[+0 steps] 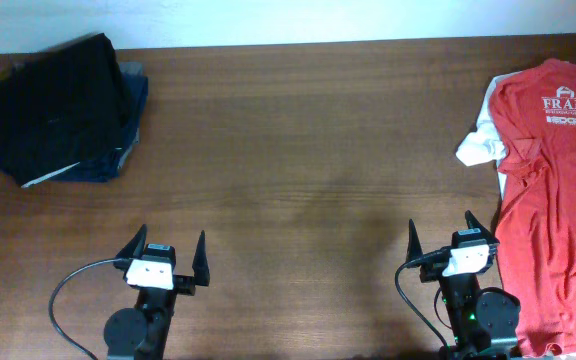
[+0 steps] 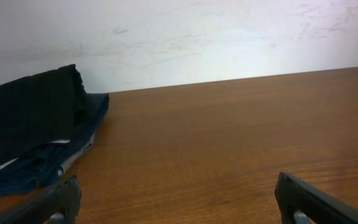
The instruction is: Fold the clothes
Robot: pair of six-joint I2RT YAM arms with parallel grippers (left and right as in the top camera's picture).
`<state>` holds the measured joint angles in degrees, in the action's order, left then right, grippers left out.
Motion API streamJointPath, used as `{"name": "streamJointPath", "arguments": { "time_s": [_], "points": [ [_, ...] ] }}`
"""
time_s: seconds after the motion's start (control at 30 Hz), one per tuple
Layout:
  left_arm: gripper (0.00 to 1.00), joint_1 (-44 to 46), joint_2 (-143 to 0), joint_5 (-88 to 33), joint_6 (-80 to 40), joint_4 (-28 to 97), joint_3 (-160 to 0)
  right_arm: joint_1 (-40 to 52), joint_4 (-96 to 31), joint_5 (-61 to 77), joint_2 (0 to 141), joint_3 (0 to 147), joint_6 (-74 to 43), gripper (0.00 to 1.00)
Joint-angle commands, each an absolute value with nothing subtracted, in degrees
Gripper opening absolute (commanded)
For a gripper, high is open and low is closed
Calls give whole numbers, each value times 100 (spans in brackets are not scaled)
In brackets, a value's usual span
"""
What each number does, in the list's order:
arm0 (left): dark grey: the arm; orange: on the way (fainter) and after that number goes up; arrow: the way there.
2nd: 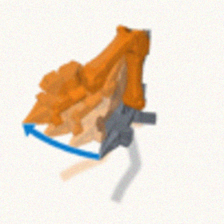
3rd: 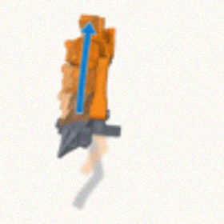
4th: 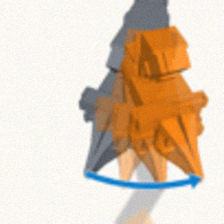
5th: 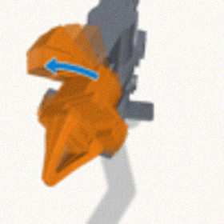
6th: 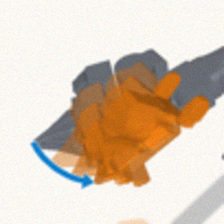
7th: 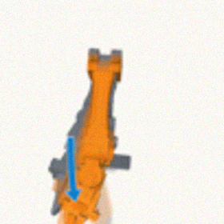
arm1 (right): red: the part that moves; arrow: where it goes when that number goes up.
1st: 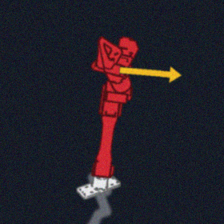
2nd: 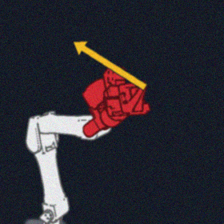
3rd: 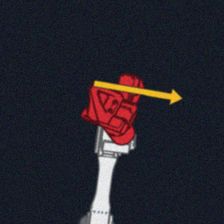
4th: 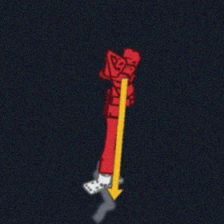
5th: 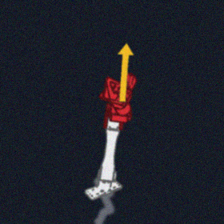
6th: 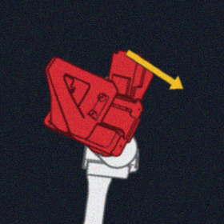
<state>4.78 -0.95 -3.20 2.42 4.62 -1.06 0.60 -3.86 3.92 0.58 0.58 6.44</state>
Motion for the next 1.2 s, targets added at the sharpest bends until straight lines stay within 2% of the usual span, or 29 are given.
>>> {"name": "streamJointPath", "arguments": {
  "time_s": [0.0,0.27,0.33,0.4,0.6,0.7,0.83,0.9,1.07,1.17],
  "points": [
    [99,510,-36,-405,331,432,-54,36,-414,423,36,32,663,98],
    [99,510,-36,-405,331,434,-54,36,-386,460,36,32,661,98],
    [99,510,-36,-405,331,434,-54,36,-183,838,36,36,633,98],
    [99,510,-36,-405,331,434,-54,36,-110,843,36,364,89,98],
    [99,510,-36,-405,331,434,-54,34,-930,397,395,2353,-375,98],
    [100,510,-36,-405,331,434,-54,36,-1581,403,1728,3739,-395,98],
    [99,510,-36,-405,331,434,-54,34,-3350,327,4351,6246,-327,98],
    [99,510,-36,-405,331,434,-54,30,-4744,294,6217,7754,-329,98],
    [99,510,-36,-405,331,434,-54,30,-5553,292,8490,8197,-349,98],
    [99,510,-36,-405,331,434,-54,19,-5537,-97,9000,8197,-349,98]
  ]
}}
